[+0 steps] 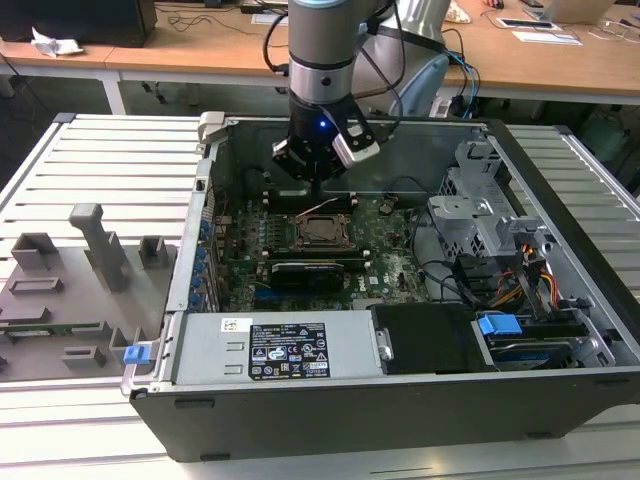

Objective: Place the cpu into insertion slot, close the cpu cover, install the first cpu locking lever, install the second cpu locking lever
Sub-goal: 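Install the first cpu locking lever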

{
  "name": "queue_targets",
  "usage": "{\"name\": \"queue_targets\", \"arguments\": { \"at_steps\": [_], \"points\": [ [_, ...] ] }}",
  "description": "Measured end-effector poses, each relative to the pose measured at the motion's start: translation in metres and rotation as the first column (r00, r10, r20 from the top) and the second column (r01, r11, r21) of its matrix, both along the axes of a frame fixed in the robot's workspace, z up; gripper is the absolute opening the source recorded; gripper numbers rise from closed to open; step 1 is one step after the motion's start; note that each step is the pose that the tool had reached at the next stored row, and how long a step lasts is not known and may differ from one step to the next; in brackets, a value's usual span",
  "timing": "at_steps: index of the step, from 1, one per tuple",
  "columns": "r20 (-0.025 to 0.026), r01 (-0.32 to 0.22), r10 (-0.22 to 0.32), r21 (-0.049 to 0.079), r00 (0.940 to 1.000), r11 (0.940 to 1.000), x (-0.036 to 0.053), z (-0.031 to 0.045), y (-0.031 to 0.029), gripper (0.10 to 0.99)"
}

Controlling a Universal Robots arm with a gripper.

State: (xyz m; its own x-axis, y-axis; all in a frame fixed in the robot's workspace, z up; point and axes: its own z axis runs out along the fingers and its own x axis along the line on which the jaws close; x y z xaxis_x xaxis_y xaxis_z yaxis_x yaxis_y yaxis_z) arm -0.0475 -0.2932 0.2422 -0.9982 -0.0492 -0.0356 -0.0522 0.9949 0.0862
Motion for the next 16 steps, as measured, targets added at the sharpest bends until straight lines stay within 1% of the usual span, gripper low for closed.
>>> {"name": "queue_targets", "arguments": {
  "at_steps": [2,3,7,16],
  "points": [
    [0.0,-0.04,0.04,0.0,0.9992,0.9992,0.0011,-0.004,0.0001,0.106],
    [0.0,-0.045,0.045,0.0,0.999,0.999,0.0028,-0.0054,0.0004,0.106],
    [0.0,-0.046,0.046,0.0,0.9989,0.9989,0.0083,-0.009,0.0033,0.106],
    [0.0,-0.046,0.046,0.0,0.9989,0.9989,0.0124,-0.0174,0.0061,0.106]
  ]
}}
